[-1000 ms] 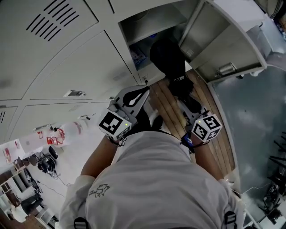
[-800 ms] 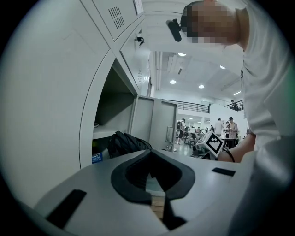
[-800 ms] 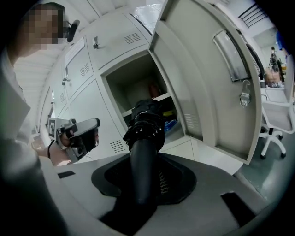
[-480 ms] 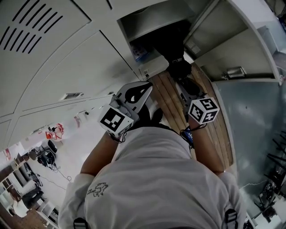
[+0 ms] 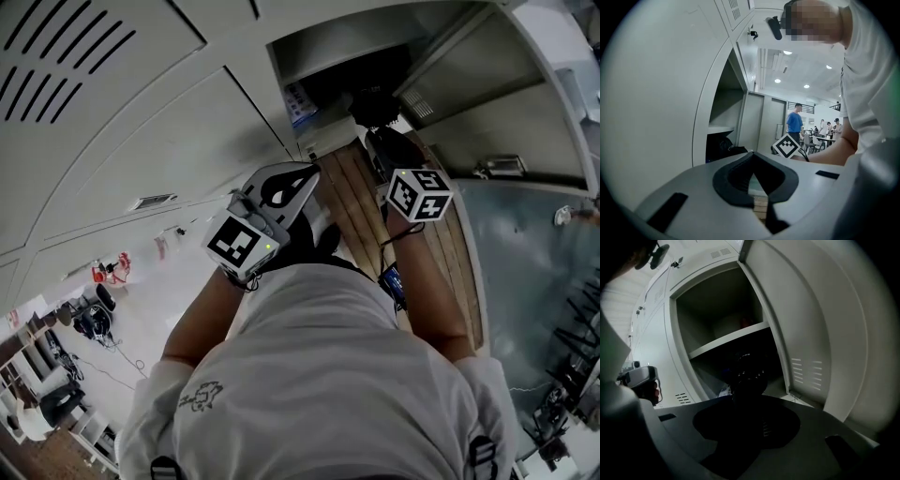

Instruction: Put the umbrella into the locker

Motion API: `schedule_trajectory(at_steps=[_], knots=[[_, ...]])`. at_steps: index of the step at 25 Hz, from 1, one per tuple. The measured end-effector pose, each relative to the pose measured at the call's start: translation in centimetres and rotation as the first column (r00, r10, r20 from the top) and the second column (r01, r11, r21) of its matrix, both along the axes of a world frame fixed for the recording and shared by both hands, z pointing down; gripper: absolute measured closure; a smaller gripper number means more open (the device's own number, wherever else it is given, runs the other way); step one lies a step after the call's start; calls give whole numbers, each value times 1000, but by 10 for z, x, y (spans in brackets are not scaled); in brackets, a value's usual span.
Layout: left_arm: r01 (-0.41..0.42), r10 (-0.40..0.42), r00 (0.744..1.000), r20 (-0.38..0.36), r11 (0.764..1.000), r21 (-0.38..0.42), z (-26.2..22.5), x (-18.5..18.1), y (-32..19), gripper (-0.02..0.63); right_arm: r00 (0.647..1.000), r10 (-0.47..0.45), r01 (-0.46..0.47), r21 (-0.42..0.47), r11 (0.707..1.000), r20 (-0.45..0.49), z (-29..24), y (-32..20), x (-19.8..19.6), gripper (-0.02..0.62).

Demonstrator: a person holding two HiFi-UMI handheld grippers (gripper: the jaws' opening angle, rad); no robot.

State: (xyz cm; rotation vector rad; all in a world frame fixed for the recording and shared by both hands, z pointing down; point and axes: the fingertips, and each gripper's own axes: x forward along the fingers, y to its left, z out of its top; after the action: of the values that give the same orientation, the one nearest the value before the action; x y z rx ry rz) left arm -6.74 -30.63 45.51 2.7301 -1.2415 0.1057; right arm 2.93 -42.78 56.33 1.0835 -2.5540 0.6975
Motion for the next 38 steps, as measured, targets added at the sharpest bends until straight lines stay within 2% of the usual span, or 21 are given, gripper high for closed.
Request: schedule_trajectory(at_steps=[7, 12, 16, 22, 31, 38], knots=[[-2, 2, 1000, 10, 1000, -7, 4, -6, -11, 595, 1000, 8, -8, 35, 999, -23, -1, -46, -21, 422], [-18, 18, 1000, -6, 1000, -11, 0, -2, -15, 595, 999, 17, -15, 55, 998, -42, 2, -71, -33, 420], [-14, 12, 999, -41, 998, -63, -9, 3, -20, 595, 998, 35, -31, 68, 997, -55, 6, -89, -41, 420], [-23, 20, 999, -41, 998, -60, -9, 3, -25, 595, 997, 35, -28, 99, 995, -73, 6, -111, -54, 420], [-26, 24, 999, -46, 998, -62, -6, 5, -28, 595, 993, 54, -41, 127, 991, -103, 19, -124, -66, 420], [-20, 18, 999, -42, 998, -61, -5, 7, -34, 595, 989, 35, -12, 166, 986, -140, 33, -124, -77, 419]])
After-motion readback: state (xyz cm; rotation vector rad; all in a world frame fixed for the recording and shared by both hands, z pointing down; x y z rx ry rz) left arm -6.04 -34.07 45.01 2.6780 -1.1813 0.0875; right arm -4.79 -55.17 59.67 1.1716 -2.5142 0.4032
